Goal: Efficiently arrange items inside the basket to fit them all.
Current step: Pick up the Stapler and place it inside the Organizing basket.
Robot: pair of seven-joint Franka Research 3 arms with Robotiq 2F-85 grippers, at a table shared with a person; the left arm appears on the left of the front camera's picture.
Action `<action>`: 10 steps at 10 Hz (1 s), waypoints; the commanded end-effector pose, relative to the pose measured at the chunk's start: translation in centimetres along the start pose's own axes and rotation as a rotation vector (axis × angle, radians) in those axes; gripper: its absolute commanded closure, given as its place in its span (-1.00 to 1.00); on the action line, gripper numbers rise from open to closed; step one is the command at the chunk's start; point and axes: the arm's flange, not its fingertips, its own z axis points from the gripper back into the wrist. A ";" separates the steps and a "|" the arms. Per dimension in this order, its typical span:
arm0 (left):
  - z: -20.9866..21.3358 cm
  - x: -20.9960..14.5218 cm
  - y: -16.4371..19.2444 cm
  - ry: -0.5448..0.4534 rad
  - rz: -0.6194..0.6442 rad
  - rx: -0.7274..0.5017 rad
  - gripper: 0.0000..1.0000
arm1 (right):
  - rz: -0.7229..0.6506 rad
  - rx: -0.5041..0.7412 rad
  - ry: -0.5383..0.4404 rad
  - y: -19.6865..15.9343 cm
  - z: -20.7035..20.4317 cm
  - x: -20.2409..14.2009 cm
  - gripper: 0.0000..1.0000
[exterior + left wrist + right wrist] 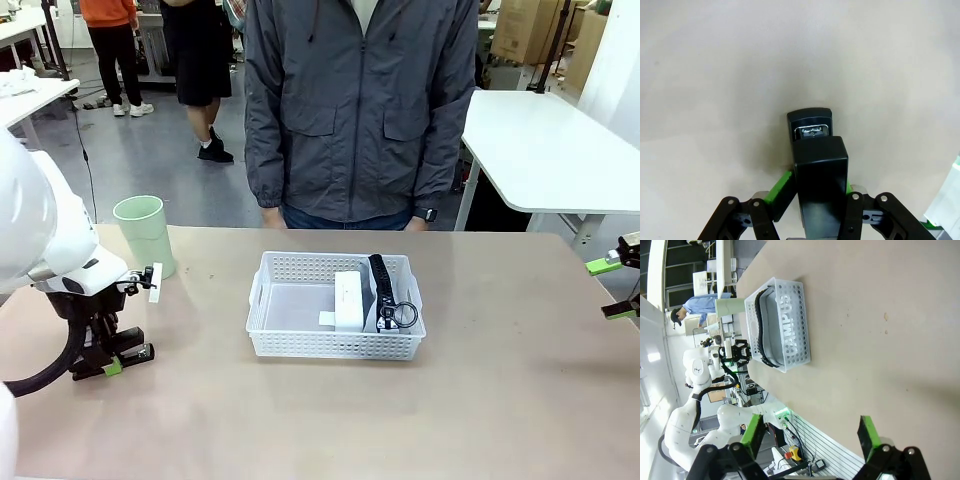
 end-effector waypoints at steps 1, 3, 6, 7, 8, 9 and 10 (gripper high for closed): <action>-1.2 -1.2 -1.6 -0.021 0.004 0.035 1.00 | 0.007 0.009 0.001 0.1 0.2 -0.1 -1.00; -0.7 -1.4 -1.8 -0.032 0.008 0.042 1.00 | 0.007 0.009 0.001 0.1 0.2 -0.1 -1.00; 4.3 -2.1 -4.1 -0.099 -0.001 0.082 1.00 | 0.007 0.009 0.001 0.1 0.2 -0.1 -1.00; 7.3 -2.4 -4.8 -0.116 0.020 0.081 1.00 | 0.007 0.009 0.001 0.1 0.2 -0.1 -1.00; 10.0 -2.6 -5.3 -0.139 0.035 0.047 1.00 | 0.007 0.009 0.001 0.1 0.2 -0.1 -1.00; 12.5 -3.0 -5.5 -0.188 0.008 0.014 1.00 | 0.007 0.009 0.001 0.1 0.2 -0.1 -1.00; 13.8 -3.3 -5.7 -0.214 -0.046 -0.020 1.00 | 0.007 0.009 0.001 0.1 0.2 -0.1 -1.00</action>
